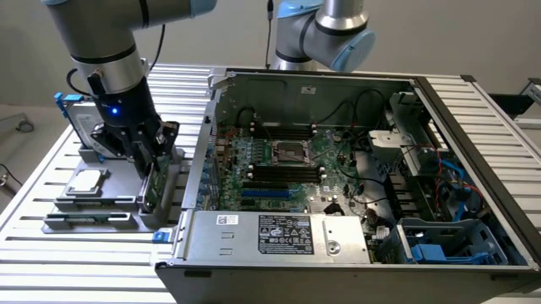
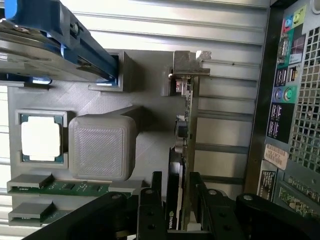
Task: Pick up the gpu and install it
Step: 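Pick up the gpu and move the gpu toward the slot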
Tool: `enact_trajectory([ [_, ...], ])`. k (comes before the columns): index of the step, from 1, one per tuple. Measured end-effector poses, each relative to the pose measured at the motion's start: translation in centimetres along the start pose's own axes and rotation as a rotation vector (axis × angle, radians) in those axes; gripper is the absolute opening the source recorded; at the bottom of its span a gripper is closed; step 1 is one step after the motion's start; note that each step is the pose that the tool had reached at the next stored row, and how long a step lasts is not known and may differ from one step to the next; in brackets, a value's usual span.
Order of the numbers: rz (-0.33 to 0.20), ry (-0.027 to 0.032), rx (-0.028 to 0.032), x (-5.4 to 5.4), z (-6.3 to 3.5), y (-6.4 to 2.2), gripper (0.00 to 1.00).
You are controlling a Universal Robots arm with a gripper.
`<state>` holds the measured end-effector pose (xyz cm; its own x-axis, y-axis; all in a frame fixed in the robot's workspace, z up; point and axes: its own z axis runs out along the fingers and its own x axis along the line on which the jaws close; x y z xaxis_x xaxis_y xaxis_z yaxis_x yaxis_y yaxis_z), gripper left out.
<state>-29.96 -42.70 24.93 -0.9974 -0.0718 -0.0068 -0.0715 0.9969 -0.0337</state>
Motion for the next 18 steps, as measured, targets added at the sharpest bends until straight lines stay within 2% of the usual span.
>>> enact_trajectory([
  [5, 0.008, 0.0002, -0.0001, 0.02, 0.11, -0.04, 0.36],
  [11, 0.056, 0.0018, 0.0003, 0.03, 0.29, -0.04, 0.36],
  [18, 0.06, 0.002, 0.0003, 0.03, 0.42, -0.04, 0.36],
])
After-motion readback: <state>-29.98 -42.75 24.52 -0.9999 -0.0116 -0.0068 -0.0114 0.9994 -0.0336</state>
